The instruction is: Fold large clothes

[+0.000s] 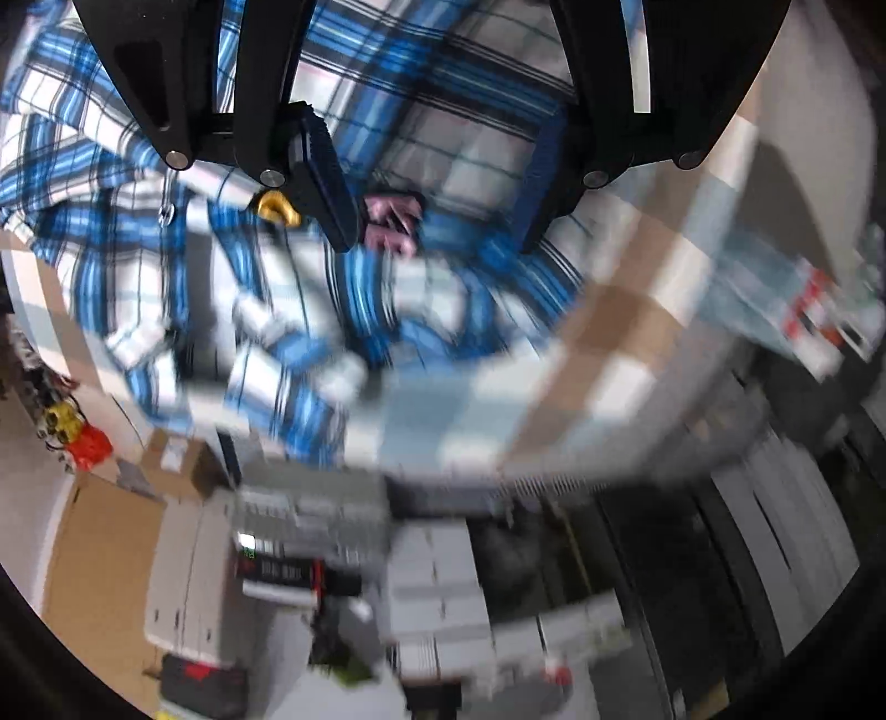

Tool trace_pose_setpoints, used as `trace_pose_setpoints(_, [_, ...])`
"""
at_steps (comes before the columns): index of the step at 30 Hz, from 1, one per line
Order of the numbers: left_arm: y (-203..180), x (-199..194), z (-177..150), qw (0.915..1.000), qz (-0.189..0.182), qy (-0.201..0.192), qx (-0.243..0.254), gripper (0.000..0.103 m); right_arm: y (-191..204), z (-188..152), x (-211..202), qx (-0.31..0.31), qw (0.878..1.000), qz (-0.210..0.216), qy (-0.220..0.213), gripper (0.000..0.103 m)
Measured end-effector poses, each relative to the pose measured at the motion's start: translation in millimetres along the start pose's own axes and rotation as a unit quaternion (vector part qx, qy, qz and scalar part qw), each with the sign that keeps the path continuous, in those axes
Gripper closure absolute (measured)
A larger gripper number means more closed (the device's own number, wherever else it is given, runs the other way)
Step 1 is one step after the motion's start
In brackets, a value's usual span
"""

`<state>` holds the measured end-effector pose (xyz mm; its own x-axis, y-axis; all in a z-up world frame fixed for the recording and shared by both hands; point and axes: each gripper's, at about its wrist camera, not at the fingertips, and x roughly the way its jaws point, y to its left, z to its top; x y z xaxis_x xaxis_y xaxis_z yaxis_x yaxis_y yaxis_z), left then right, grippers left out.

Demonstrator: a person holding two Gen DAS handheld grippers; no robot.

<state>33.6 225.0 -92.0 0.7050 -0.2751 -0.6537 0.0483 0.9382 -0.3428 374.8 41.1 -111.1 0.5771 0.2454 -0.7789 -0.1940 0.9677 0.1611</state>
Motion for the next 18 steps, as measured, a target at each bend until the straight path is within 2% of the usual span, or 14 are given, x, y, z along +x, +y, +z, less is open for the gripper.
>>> trace_pose_setpoints(3, [0,4,0,1.0000,-0.003,0.008,0.000,0.026,-2,10,-22,0.015,0.998,0.015,-0.051,0.031])
trace_pose_setpoints(5, [2,4,1,0.9998,-0.011,0.011,-0.008,0.026,-2,11,-29,0.012,0.998,0.016,-0.061,0.021])
trace_pose_setpoints(7, [1,2,1,0.9998,-0.016,0.009,-0.009,0.026,2,12,-12,0.005,0.999,0.032,-0.021,0.017])
trace_pose_setpoints(9, [-2,0,1,0.9999,-0.013,0.005,-0.007,0.026,2,8,20,0.004,0.996,0.067,0.050,0.019])
trace_pose_setpoints(11, [-4,1,1,0.9999,-0.009,0.004,-0.001,0.026,9,1,44,0.014,0.993,0.078,0.085,0.020])
trace_pose_setpoints(14, [-4,6,1,0.9999,-0.005,0.013,0.002,0.026,22,-8,71,-0.007,0.995,0.031,0.096,0.021])
trace_pose_setpoints(17, [0,8,1,0.9998,-0.002,0.021,-0.004,0.026,41,-23,94,-0.051,0.991,-0.018,0.125,0.021])
trace_pose_setpoints(18, [1,8,2,0.9998,-0.001,0.021,-0.005,0.026,47,-27,96,-0.089,0.989,-0.044,0.108,0.021])
